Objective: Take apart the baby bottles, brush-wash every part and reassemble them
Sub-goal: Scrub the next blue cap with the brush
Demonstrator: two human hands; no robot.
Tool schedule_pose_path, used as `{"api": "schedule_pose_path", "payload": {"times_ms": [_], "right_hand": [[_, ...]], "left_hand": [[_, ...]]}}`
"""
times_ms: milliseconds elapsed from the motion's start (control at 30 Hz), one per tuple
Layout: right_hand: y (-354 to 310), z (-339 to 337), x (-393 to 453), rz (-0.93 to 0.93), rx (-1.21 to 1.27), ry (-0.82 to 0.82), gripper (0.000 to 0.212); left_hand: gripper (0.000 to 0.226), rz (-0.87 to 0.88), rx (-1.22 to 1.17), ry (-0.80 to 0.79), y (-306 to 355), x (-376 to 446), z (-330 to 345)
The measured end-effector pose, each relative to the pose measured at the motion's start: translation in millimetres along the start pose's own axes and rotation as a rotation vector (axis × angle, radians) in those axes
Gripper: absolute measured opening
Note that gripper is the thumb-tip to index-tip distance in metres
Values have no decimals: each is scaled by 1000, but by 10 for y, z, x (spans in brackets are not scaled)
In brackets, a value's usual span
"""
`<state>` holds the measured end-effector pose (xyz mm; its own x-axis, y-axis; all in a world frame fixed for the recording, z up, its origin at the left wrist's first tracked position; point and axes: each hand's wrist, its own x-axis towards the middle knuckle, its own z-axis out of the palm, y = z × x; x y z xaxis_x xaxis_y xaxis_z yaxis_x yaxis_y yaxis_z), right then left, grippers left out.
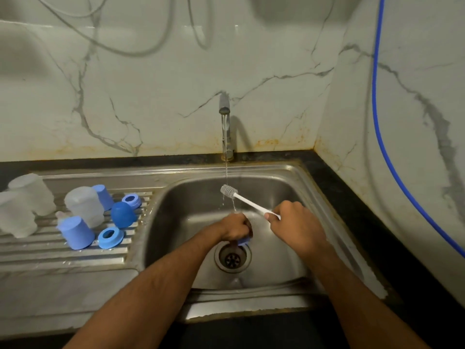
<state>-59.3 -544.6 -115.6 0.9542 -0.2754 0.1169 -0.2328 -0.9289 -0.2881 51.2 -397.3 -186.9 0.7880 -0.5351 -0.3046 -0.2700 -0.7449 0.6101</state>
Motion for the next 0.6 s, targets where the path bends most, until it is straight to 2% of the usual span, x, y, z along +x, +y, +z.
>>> {"api": "schedule_pose_path", "payload": {"times_ms": [133, 400, 600], "right_hand": [[-57, -191, 75, 10, -17, -7, 30], [-26, -56, 101, 43, 18, 24, 35], [49, -28, 208, 16, 32, -45, 37]], "left_hand": [[15, -76, -238, 196, -133, -20, -275], [12, -191, -936, 607, -228, 74, -575], [27, -252, -1117, 645, -348, 231, -703]]}}
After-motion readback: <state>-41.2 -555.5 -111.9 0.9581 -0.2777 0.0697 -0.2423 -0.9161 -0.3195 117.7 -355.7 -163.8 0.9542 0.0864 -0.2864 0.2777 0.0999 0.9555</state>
